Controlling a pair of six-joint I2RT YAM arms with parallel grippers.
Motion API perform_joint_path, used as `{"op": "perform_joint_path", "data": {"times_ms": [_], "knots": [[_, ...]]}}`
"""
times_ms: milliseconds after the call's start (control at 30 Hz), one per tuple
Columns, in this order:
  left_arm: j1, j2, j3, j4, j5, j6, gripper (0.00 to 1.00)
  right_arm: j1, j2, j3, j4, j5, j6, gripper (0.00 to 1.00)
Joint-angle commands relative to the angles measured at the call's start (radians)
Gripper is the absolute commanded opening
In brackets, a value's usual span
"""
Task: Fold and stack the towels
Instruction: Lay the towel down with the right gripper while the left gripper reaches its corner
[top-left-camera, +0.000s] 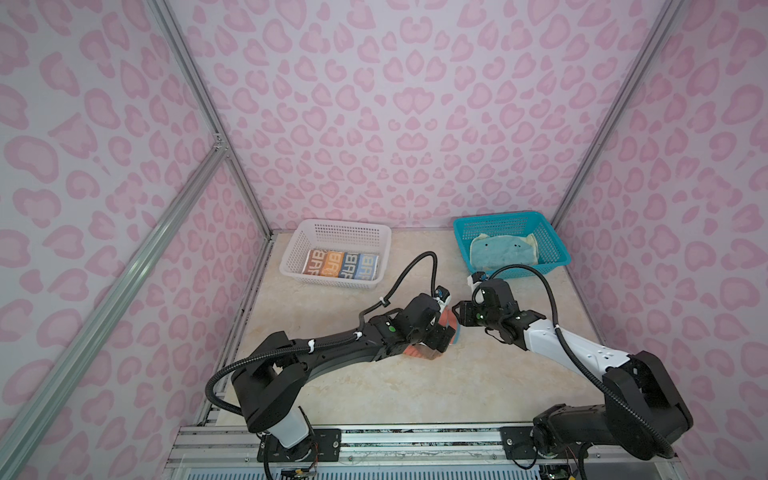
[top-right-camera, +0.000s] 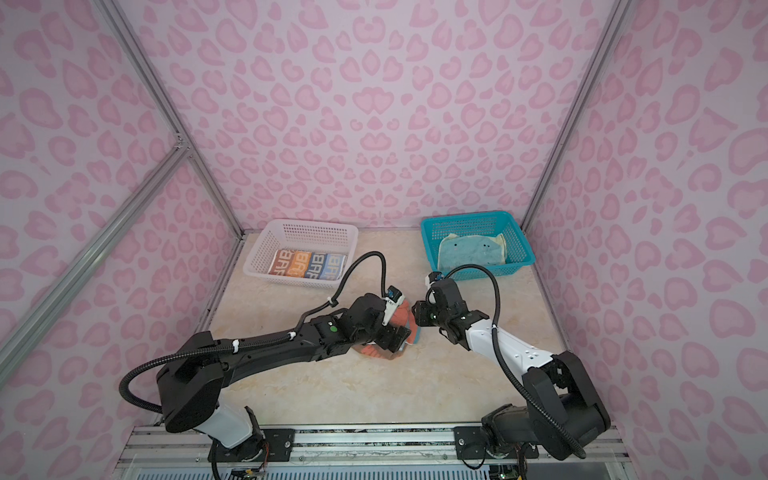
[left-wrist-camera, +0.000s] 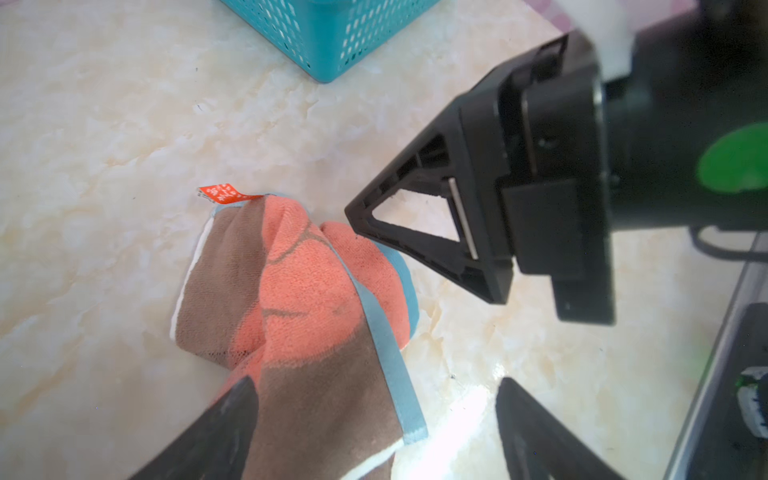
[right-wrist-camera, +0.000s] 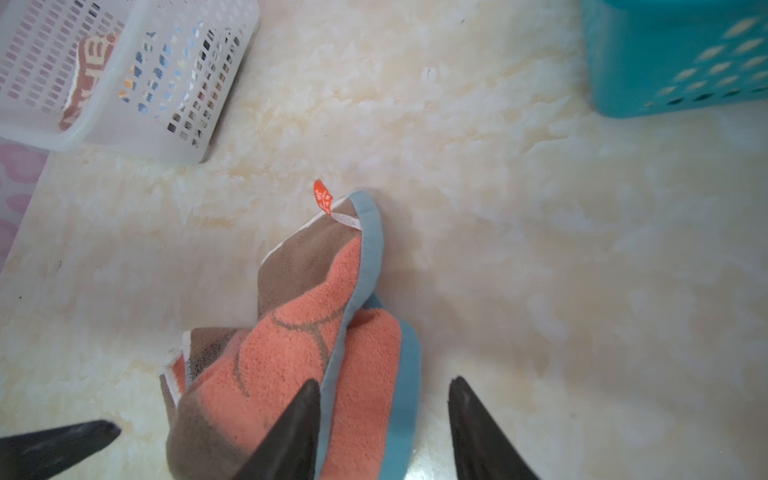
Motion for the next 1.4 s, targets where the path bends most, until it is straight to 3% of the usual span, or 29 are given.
{"op": "perform_joint_path", "data": {"times_ms": [0,233,600,767,967,1367], "knots": [[-0.039,0.047,0.051,-0.122,-0.114,0.069,0.88,-0.027,-0.016,-0.029,-0.061,0.024,-0.022,0.50],[-0.106,0.157,0.109,-0.186,-0.225,0.091,0.87,-0.084,-0.060,-0.100,-0.053,0.005,-0.025,0.51],[-0.108,0.269,0.153,-0.183,-0.282,0.089,0.67,-0.087,-0.046,-0.146,0.010,-0.048,-0.009,0.50],[-0.108,0.277,0.142,-0.166,-0.311,0.081,0.46,-0.086,-0.034,-0.157,0.043,-0.066,-0.002,0.50],[-0.108,0.273,0.135,-0.157,-0.328,0.074,0.04,-0.086,-0.008,-0.162,0.086,-0.114,-0.001,0.50],[-0.078,0.122,0.113,-0.144,-0.263,0.023,0.02,-0.081,0.009,-0.223,0.258,-0.224,0.043,0.51]]}}
